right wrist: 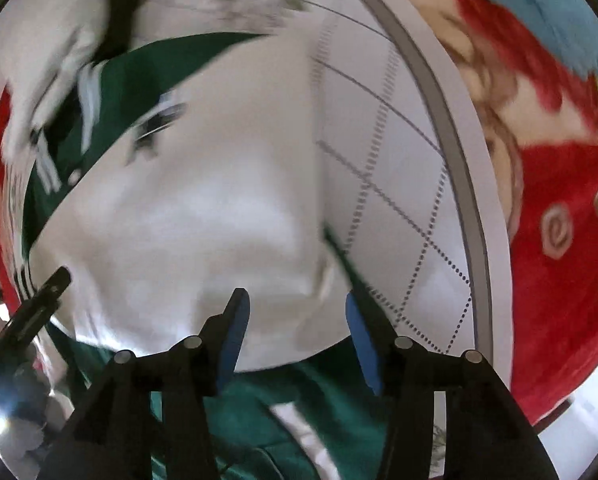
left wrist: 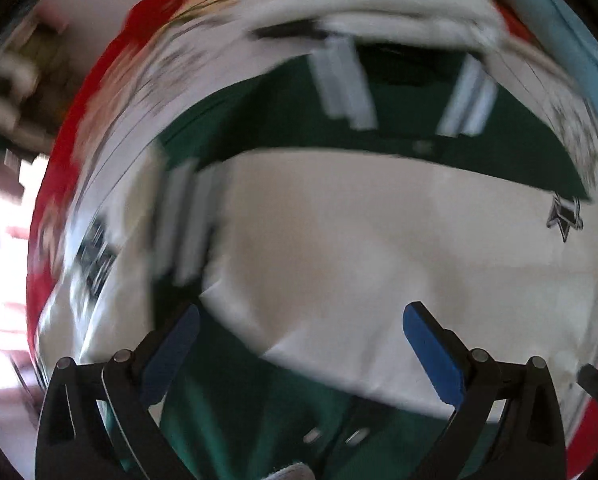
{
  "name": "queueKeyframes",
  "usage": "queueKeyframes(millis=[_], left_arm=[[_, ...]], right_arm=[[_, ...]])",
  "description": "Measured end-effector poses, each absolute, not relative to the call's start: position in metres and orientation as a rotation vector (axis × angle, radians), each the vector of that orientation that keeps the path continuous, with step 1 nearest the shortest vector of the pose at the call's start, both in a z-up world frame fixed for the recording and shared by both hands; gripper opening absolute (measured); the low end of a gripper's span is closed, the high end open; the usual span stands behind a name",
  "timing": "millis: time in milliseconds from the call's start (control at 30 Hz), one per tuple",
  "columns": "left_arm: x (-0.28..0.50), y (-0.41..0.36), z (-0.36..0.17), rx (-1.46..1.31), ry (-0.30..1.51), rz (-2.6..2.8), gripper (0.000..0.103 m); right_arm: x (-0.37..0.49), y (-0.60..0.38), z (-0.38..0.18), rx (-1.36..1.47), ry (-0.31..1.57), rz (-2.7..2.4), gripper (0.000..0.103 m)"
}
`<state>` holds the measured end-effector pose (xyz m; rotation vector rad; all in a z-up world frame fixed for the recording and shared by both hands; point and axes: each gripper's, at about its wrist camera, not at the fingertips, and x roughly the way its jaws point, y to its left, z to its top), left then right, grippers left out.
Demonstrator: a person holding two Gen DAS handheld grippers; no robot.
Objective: Fold large clothes
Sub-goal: 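Fold the held sleeve across the jacket body with the right gripper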
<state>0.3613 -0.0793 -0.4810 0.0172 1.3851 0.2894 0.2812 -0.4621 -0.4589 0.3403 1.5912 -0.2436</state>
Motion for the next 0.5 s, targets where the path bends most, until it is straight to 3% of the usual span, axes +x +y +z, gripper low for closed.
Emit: queueKeyframes(millis=[200, 500], left_arm=[[0.273, 0.060, -0.468, -0.317, 1.412, 0.520, 0.103], [0.138, 0.243, -0.506, -0.850, 1.309, 0.860, 0.103]], right_arm=[[0.294, -0.372, -0.458, 0.323, 1.640, -0.104, 0.055], [0.307, -0.239, -0.499, 0.141, 1.680, 0.005, 0.055]])
